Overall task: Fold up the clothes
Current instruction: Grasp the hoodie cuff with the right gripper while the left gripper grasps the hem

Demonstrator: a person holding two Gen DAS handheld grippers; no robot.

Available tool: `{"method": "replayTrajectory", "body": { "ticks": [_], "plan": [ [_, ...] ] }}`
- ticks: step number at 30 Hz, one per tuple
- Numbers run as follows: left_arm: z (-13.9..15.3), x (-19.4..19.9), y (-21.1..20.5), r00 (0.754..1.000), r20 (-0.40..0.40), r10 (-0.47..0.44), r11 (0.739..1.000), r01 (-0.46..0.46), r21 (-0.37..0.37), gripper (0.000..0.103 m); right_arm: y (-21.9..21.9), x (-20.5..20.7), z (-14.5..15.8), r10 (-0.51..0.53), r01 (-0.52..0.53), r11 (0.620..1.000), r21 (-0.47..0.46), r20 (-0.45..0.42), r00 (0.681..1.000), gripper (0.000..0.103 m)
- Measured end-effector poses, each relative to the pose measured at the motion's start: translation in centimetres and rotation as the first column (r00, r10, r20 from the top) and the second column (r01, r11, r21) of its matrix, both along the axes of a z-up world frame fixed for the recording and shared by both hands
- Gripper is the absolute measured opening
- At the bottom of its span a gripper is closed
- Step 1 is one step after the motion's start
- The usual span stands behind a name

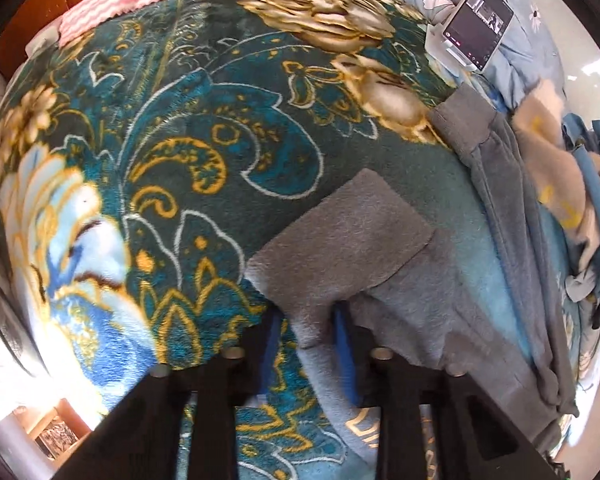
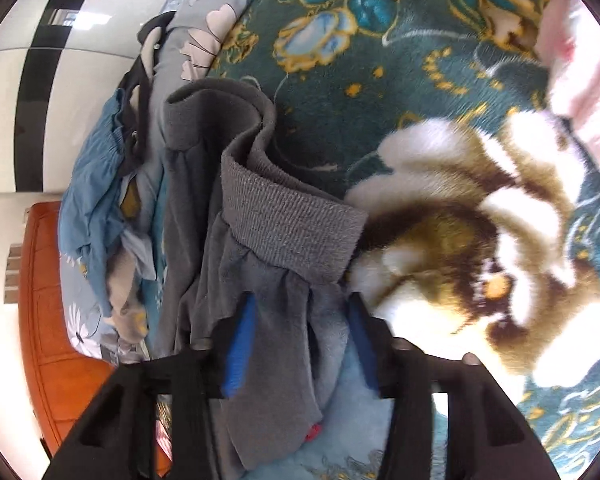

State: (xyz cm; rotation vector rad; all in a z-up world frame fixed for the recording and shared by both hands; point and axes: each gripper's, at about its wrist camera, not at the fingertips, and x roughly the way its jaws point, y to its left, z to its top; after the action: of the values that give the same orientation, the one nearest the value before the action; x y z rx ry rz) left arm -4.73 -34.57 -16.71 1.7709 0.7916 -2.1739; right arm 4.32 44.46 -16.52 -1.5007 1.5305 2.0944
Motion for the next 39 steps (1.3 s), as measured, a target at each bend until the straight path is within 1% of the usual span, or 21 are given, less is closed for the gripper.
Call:
{"method": "replayTrajectory", "body": {
  "ticks": [2,3,4,5,8,12,14,15,16,18,20,22,23,26,30,32,35,36,37,38,39],
  "plan": [
    [0.2,-0.2,0.0,1.0,-0.001,0.021,1.0,-0.021,0.011,0.013,-0.5,-0.6,-0.2,0.0,0.0,1.0,0.005,0.009,1.0,0.021],
    [0.4,-0.3,-0.1,1.0,-0.003,0.03,1.0,-0.03,0.011,0.011,-0.8,-0.9,0.0,0.007,-0.007,1.0,0.013,0.012,1.0,0.009],
    [0.8,-0.5,0.0,0.999,-0.009,0.033,0.999,-0.033,0.007,0.011,-1.0,-1.1,0.6,0.027,-0.027,0.999,0.034,0.014,1.0,0.006],
    [1.4,-0.6,-0.1,0.999,-0.022,0.035,0.999,-0.035,0.004,0.01,-1.0,-1.3,1.5,0.047,-0.047,0.997,0.056,0.004,0.999,0.005],
    [4.9,-1.0,-0.2,0.993,-0.118,0.02,1.0,-0.019,0.012,0.01,-0.3,-0.9,5.4,0.082,-0.074,0.992,0.104,-0.078,0.994,0.004],
    [10.1,-0.5,0.2,0.968,-0.249,-0.04,0.999,0.043,0.008,0.01,1.6,2.0,10.4,0.114,-0.089,0.983,0.162,-0.154,0.981,0.004],
    [11.2,-0.5,0.5,0.957,-0.275,-0.087,0.996,0.084,-0.024,0.01,2.0,3.7,11.0,0.133,-0.105,0.976,0.189,-0.142,0.981,0.004],
    [11.3,-0.2,0.7,0.955,-0.27,-0.123,0.992,0.11,-0.062,0.01,2.1,4.6,11.0,0.143,-0.116,0.972,0.203,-0.126,0.982,0.004],
    [10.7,0.1,0.6,0.956,-0.253,-0.146,0.988,0.127,-0.091,0.01,2.2,5.5,10.4,0.154,-0.131,0.968,0.213,-0.097,0.983,0.004],
    [8.2,0.5,0.5,0.968,-0.185,-0.169,0.982,0.15,-0.112,0.01,2.3,7.3,7.5,0.148,-0.143,0.972,0.189,-0.011,0.989,0.004],
    [5.5,1.4,-0.3,0.984,-0.108,-0.144,0.986,0.133,-0.099,0.01,2.2,8.6,4.3,0.128,-0.136,0.978,0.157,0.061,0.99,0.004],
    [2.8,2.2,-1.3,0.994,-0.035,-0.106,0.992,0.103,-0.079,0.01,1.9,9.3,2.2,0.126,-0.14,0.981,0.137,0.11,0.986,0.004],
    [2.2,2.5,-1.5,0.995,-0.025,-0.098,0.992,0.096,-0.077,0.01,1.8,9.5,1.7,0.131,-0.148,0.979,0.139,0.126,0.983,0.004],
    [1.9,2.9,-1.8,0.994,-0.035,-0.105,0.991,0.102,-0.084,0.011,2.0,9.5,1.2,0.135,-0.155,0.978,0.138,0.144,0.98,0.004],
    [1.4,2.5,-1.1,0.991,0.003,-0.133,0.985,0.132,-0.114,0.013,1.8,8.9,1.0,0.16,-0.189,0.969,0.16,0.177,0.971,0.004],
    [1.3,2.3,-1.0,0.991,0.003,-0.132,0.986,0.131,-0.105,0.013,1.5,8.7,1.3,0.178,-0.209,0.963,0.171,0.184,0.967,0.005],
    [1.5,2.3,-1.4,0.992,0.0,-0.125,0.99,0.125,-0.059,0.015,1.5,8.5,2.3,0.201,-0.233,0.956,0.177,0.181,0.963,0.007],
    [1.6,2.4,-1.6,0.993,0.001,-0.121,0.992,0.121,-0.047,0.021,1.6,8.4,2.7,0.213,-0.244,0.954,0.175,0.179,0.961,0.007],
    [1.8,2.5,-1.9,0.993,0.001,-0.117,0.993,0.117,-0.034,0.025,1.6,8.3,3.2,0.226,-0.258,0.95,0.178,0.179,0.958,0.011],
    [2.0,2.7,-2.2,0.994,0.002,-0.112,0.993,0.112,-0.024,0.034,1.7,8.2,3.9,0.241,-0.276,0.941,0.194,0.186,0.952,0.013],
    [2.4,3.0,-2.5,0.995,0.002,-0.104,0.994,0.104,-0.021,0.043,1.7,8.2,4.7,0.253,-0.294,0.93,0.219,0.195,0.948,0.019]
  ]
}}
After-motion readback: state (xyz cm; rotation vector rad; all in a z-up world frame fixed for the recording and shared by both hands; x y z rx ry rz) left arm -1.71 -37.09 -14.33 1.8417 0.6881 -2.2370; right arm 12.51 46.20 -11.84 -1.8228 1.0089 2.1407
